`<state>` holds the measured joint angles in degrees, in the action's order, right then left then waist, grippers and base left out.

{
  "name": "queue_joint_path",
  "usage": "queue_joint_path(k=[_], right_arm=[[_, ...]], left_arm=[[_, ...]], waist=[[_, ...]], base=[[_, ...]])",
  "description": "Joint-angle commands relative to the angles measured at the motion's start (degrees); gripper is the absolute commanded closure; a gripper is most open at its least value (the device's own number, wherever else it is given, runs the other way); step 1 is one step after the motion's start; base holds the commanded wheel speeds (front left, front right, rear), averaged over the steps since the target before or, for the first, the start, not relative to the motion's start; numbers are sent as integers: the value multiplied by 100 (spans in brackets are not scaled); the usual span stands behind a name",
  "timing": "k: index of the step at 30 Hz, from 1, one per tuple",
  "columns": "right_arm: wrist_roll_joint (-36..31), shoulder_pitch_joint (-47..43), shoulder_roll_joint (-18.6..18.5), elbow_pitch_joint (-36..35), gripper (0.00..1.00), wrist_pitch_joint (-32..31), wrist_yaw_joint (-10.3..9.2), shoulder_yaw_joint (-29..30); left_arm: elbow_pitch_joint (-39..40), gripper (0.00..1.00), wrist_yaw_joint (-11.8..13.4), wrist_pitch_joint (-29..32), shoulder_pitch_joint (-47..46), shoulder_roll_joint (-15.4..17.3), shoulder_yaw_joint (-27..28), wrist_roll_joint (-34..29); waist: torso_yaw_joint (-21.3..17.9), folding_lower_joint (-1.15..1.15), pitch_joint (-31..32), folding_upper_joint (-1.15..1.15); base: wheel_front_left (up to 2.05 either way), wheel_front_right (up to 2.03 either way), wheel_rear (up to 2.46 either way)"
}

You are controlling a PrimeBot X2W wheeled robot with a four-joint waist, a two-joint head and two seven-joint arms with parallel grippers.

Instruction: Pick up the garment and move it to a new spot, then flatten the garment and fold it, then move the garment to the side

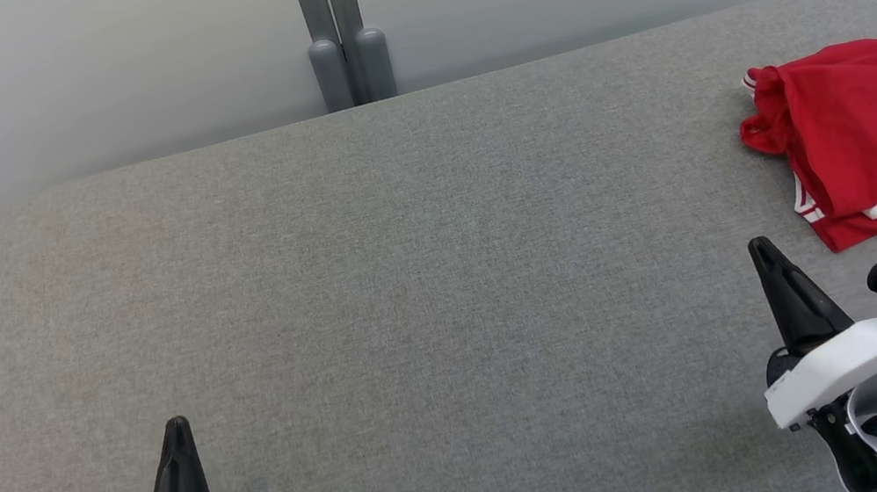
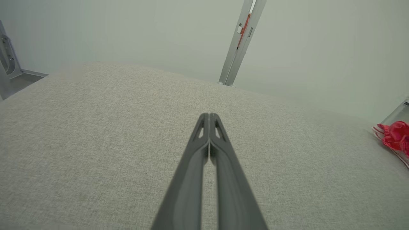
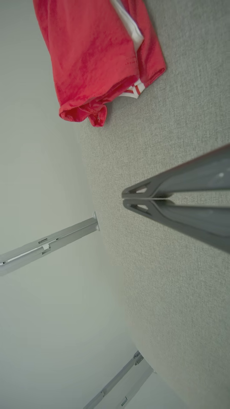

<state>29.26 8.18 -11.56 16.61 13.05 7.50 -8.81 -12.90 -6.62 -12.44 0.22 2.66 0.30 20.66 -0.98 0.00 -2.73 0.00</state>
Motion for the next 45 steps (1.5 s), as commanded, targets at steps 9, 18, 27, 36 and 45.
queue_joint_path(k=[9, 18, 27, 36, 45], right_arm=[[942, 42, 79, -125, 100, -276, 0, 242], [1630, 15, 172, -147, 100, -483, 0, 400], [2266, -14, 259, -167, 100, -676, 0, 548], [2841, -42, 339, -184, 100, -854, 0, 683], [3357, -65, 415, -199, 100, -1016, 0, 806]], left_arm=[[71, 100, -22, 259, -203, 18, 114, 1050], [52, 100, -32, 465, -266, 20, 178, 1831], [32, 100, -40, 656, -327, 21, 240, 2550], [14, 100, -50, 838, -380, 23, 295, 3204], [-5, 100, -57, 991, -425, 25, 346, 3780]], waist=[[8, 0, 21, 0], [15, 0, 40, 0], [23, 0, 60, 0], [30, 0, 79, 0], [38, 0, 98, 0]], base=[[0, 0, 0], [0, 0, 0], [0, 0, 0], [0, 0, 0], [0, 0, 0]])
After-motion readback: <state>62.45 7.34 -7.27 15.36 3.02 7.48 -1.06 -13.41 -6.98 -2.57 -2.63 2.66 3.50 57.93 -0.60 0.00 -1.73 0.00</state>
